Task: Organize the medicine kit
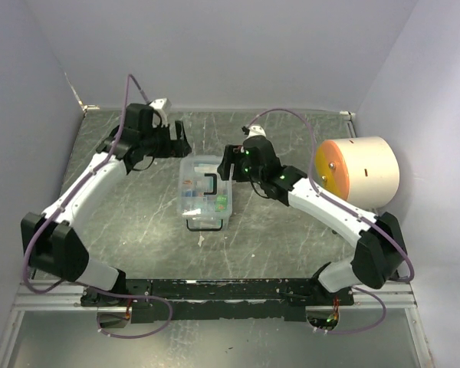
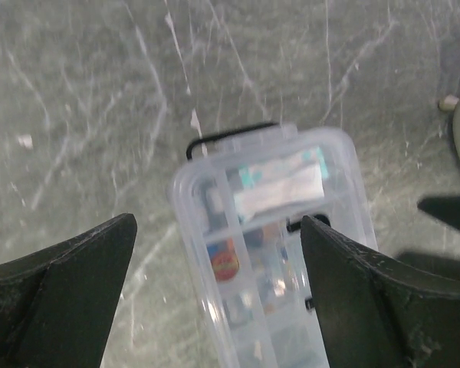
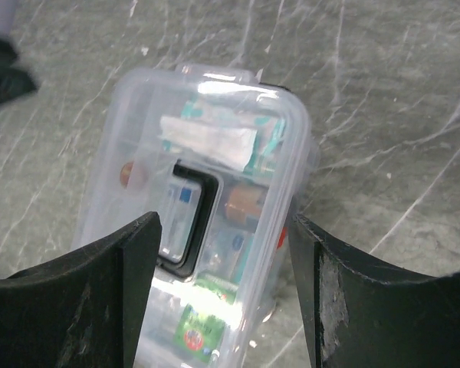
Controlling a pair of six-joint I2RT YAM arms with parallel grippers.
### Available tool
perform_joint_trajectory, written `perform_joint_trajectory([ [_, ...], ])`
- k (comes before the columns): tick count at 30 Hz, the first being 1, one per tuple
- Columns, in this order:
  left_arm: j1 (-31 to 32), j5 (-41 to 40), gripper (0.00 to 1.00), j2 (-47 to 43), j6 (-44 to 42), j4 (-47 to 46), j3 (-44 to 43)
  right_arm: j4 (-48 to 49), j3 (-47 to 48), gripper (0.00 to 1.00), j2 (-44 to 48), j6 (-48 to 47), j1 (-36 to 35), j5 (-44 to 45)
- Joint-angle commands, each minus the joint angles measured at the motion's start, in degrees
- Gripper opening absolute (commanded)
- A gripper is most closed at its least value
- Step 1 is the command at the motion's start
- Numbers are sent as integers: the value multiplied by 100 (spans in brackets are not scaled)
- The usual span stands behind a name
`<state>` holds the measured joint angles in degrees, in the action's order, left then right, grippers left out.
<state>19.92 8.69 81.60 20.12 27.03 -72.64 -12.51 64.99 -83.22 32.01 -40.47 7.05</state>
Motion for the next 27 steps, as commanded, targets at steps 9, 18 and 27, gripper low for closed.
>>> perform_joint_trajectory([
  [9, -24, -664, 98, -529, 625, 437, 331, -52, 552, 72, -399, -1070, -68, -16],
  [18, 9, -67, 93, -2738, 2724, 608, 2053, 102, 2198, 76, -2141, -2449, 505, -2002],
  [27, 851, 278, 89, -3022, 3573, 588, 2870, -641, 3008, 76, -3099, -3381, 812, -3172],
])
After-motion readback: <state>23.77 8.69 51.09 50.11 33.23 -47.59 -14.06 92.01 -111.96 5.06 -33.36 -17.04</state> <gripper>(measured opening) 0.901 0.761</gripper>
